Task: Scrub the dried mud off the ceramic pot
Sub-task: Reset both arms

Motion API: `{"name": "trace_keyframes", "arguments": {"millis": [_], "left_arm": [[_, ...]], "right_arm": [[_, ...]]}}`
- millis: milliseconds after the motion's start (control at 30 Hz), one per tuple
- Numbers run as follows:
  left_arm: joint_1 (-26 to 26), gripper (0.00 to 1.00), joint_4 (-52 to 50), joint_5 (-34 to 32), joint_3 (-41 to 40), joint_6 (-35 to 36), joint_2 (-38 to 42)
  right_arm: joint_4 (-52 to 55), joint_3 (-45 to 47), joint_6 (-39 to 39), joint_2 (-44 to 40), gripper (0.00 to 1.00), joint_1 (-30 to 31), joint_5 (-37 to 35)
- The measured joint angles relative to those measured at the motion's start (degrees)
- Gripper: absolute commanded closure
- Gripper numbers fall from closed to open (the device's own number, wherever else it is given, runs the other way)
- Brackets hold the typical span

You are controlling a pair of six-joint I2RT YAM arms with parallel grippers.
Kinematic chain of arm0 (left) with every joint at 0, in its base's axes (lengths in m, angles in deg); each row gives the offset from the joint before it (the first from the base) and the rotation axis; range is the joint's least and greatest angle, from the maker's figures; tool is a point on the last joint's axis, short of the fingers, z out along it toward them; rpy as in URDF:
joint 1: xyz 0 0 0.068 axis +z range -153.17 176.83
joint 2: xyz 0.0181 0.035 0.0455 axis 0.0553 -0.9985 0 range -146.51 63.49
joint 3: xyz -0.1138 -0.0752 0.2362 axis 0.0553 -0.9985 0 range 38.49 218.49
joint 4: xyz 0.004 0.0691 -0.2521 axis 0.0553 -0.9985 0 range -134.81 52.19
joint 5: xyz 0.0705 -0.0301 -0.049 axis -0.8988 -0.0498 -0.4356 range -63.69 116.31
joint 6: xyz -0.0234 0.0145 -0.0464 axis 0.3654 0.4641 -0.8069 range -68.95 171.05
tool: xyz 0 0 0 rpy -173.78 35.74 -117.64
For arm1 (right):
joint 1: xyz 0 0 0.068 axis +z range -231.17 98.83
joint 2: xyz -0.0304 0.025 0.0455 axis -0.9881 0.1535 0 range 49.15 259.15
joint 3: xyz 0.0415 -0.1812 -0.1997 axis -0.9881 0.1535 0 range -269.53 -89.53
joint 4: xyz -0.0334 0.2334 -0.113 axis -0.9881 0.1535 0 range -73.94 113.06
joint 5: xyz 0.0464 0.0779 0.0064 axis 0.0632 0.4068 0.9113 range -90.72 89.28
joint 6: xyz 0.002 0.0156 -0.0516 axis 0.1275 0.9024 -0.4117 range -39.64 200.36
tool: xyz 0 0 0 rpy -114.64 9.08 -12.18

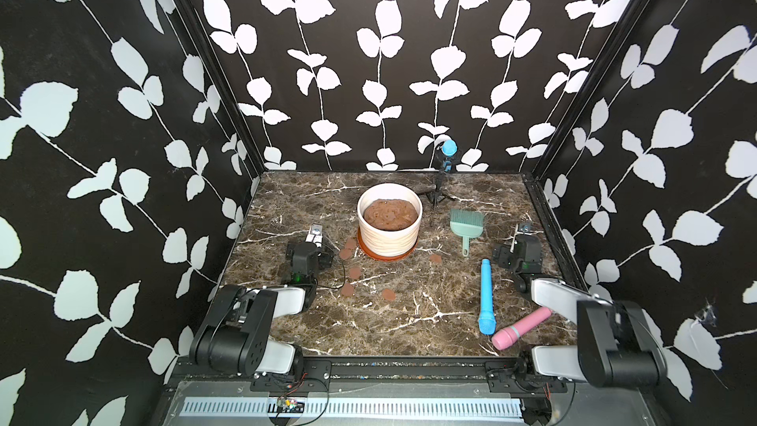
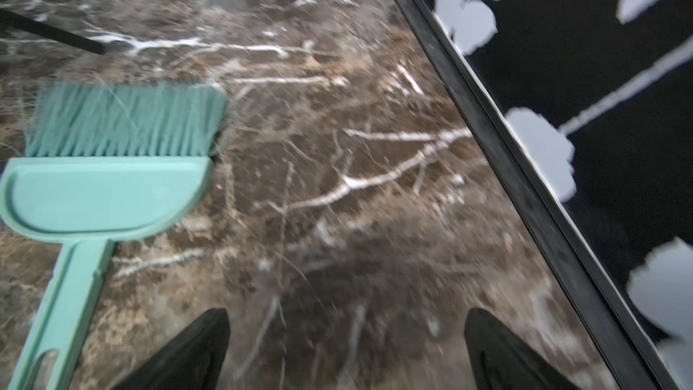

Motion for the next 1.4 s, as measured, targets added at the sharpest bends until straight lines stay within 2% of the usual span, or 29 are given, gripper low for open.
{"name": "trace_keyframes", "arguments": {"millis": [167, 267, 433, 1400], "left_arm": [[5.6, 0.01, 6.0, 7.1, 1.3, -1.5, -6.1], [7.8, 0.02, 4.3, 8.9, 3.0, -3.0, -7.1], [8.1, 0.01, 4.3, 10.7, 4.7, -4.3, -7.1], [8.1, 0.01, 3.8, 12.3, 4.7, -4.7, -7.1]], "right_arm": [[-14.4, 1.1, -4.3, 7.8, 0.00, 0.0, 4.7], [-17.4, 2.7, -5.7, 8.7, 0.00, 0.0, 7.6], [-20.9, 2.8, -6.8, 8.8, 0.00, -0.2, 10.4], [-21.4, 2.7, -6.9, 8.8, 0.01, -0.5, 10.8]]}}
